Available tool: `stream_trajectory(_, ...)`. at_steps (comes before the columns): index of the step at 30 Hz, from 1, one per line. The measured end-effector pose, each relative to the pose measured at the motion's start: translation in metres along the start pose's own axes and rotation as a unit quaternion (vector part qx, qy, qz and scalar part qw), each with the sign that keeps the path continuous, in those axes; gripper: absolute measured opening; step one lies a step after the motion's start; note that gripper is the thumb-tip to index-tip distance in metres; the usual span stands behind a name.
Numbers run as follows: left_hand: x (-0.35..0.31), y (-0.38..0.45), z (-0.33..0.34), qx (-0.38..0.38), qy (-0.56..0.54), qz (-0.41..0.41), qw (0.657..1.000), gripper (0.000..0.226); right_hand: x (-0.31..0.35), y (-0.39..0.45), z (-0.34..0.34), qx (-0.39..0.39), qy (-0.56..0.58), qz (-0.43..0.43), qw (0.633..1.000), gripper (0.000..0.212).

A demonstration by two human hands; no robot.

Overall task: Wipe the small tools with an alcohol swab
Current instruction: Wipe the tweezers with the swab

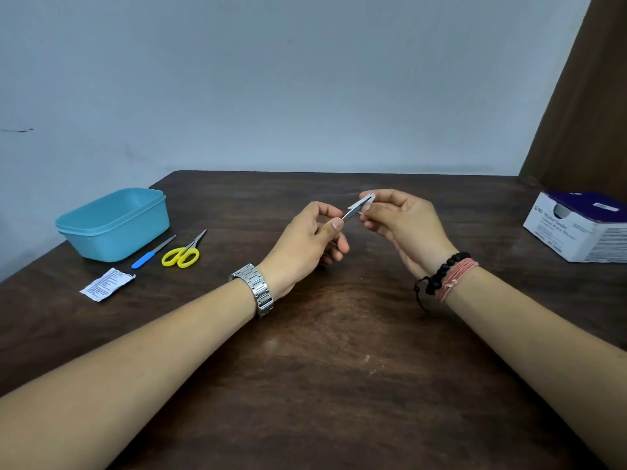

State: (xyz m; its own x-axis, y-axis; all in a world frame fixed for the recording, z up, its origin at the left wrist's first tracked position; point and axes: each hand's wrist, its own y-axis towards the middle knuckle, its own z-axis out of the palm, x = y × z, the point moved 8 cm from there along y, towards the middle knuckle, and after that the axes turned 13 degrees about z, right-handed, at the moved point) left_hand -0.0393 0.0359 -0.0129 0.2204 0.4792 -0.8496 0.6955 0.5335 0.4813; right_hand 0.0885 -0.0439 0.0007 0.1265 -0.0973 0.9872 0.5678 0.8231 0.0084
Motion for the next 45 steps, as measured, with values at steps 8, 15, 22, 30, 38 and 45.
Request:
stream_trajectory(8,0.001,0.000,-0.002,0.000,0.006,-0.003,1.000,0.004,0.000,0.001,-0.002,-0.012,0.010,0.006,1.000,0.012)
stream_trajectory(15,0.003,0.002,-0.003,-0.007,0.026,-0.004,1.000,0.014,0.009,0.003,-0.016,-0.060,0.050,-0.029,0.996,0.010)
stream_trajectory(22,0.009,0.001,-0.005,-0.014,0.009,-0.024,1.000,0.017,0.034,-0.011,-0.015,-0.105,-0.170,-0.171,0.965,0.016)
stream_trajectory(30,0.003,0.000,-0.005,-0.022,-0.003,-0.009,1.000,0.010,0.030,-0.013,0.001,-0.118,-0.355,-0.219,0.901,0.004)
stream_trajectory(38,-0.002,0.001,-0.011,-0.051,-0.002,0.008,0.999,0.013,0.028,-0.023,0.024,-0.075,-0.456,-0.274,0.843,0.002)
stream_trajectory(45,-0.010,0.004,-0.021,-0.072,0.050,0.049,0.995,0.014,0.009,-0.005,0.002,-0.034,-0.348,-0.111,0.930,0.003)
